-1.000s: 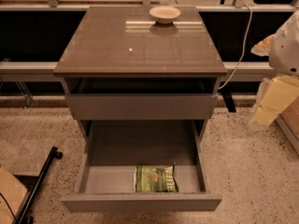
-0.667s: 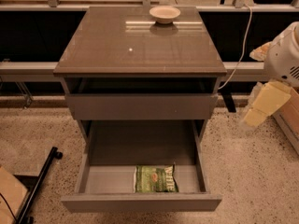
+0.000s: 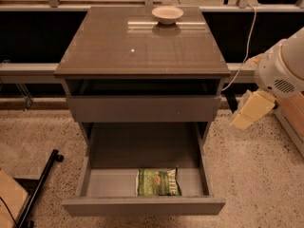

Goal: Pick green jalapeno chip bag from middle drawer and place on counter

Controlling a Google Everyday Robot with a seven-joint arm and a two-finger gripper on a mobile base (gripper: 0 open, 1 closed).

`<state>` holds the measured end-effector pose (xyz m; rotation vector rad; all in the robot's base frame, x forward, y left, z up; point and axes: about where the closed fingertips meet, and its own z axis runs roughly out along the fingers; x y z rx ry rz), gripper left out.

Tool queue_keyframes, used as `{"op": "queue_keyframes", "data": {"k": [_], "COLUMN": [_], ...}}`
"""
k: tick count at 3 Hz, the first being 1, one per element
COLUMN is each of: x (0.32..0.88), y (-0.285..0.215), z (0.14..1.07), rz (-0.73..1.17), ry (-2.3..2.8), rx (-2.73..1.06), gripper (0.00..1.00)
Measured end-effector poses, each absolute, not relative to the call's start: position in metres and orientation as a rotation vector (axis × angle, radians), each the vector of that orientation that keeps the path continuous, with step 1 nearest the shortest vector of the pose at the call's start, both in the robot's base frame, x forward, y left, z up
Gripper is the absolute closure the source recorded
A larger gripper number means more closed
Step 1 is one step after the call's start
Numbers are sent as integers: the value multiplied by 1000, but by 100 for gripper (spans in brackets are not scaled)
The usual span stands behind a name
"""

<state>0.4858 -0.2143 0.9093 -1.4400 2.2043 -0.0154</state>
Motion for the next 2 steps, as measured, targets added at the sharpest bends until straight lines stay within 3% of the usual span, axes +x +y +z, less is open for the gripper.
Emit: {"op": "queue_keyframes", "data": {"k": [2], "x": [496], "y": [-185], "z": [889], "rz": [42], "ry": [2231], "rx": [-1385], "gripper": [0]}}
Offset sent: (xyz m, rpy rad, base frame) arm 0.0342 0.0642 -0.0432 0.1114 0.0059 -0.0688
